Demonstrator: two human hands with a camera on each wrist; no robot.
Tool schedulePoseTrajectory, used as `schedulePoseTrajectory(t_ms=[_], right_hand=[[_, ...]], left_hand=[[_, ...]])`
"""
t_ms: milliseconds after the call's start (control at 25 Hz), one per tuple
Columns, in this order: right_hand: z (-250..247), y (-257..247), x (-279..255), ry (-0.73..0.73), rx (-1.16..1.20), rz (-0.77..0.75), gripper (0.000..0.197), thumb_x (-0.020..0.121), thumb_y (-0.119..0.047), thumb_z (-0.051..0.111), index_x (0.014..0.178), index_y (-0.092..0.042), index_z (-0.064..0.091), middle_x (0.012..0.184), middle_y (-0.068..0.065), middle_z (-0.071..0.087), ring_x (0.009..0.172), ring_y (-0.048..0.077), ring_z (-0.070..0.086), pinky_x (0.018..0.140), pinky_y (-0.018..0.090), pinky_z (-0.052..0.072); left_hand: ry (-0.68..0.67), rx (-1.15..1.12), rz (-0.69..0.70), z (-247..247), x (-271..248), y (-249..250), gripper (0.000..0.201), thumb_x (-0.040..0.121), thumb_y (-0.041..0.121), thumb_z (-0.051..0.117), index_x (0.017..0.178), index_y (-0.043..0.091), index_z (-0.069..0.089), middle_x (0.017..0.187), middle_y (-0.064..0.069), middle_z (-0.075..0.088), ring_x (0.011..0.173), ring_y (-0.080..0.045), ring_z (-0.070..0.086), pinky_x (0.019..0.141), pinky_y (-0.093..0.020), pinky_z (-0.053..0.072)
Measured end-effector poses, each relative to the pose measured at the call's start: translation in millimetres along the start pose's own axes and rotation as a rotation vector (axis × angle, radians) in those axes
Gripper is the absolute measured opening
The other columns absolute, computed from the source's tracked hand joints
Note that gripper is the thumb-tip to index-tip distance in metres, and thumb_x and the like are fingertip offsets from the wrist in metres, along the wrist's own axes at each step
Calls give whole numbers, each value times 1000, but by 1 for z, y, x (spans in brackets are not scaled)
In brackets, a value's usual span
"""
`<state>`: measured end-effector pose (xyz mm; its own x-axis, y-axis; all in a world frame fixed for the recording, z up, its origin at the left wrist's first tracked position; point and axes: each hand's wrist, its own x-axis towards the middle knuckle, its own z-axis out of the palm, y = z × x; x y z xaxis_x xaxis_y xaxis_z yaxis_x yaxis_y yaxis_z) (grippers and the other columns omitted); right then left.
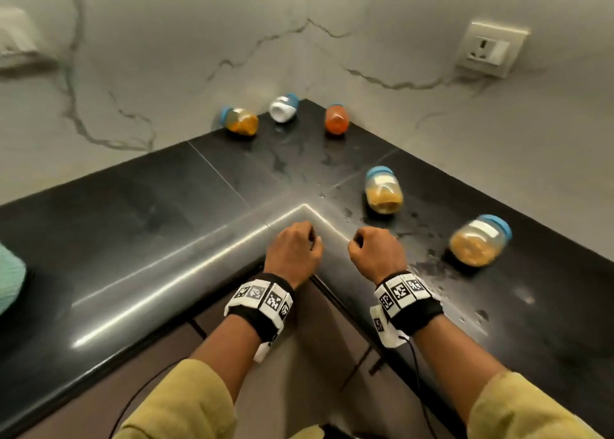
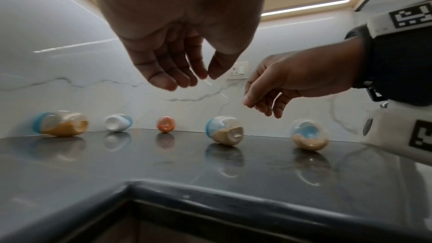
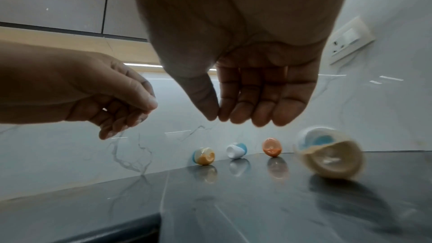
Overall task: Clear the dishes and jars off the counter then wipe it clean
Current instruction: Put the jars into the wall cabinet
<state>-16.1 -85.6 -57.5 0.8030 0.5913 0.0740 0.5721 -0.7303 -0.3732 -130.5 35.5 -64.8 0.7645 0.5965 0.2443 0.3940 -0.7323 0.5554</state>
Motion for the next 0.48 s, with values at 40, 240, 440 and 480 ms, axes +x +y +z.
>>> schedulePoseTrajectory(t_ms=[40, 240, 440, 480], right_hand=[[4, -17, 13, 2, 13, -23, 21, 84, -32, 54, 80, -17, 68, 82, 6, 70, 77, 29, 64, 65, 32, 51], [25, -69, 73, 8, 40, -82, 19, 85, -31, 54, 82, -18, 68, 83, 3, 69, 78, 24, 63, 67, 30, 49], [38, -85, 128, -27, 70, -64, 19, 87, -29, 53, 83, -17, 67, 82, 1, 67, 71, 19, 55, 64, 26, 41], [40, -84, 139, -31, 77, -55, 19, 87, -29, 53, 83, -17, 67, 82, 2, 67, 72, 20, 57, 64, 26, 41]], left_hand=[[12, 10, -18, -11, 9, -16, 17, 89, 27, 55, 80, 13, 56, 78, -6, 61, 71, -25, 58, 64, -35, 48], [41, 71, -79, -31, 52, -72, 17, 89, 27, 55, 77, 14, 53, 74, -2, 58, 67, -23, 55, 60, -35, 47], [13, 86, -131, -21, 91, -100, 18, 89, 26, 54, 77, 14, 52, 73, -2, 58, 67, -24, 55, 62, -37, 49], [3, 84, -136, -18, 100, -102, 18, 89, 26, 54, 77, 14, 53, 73, -2, 57, 67, -24, 55, 62, -38, 49]])
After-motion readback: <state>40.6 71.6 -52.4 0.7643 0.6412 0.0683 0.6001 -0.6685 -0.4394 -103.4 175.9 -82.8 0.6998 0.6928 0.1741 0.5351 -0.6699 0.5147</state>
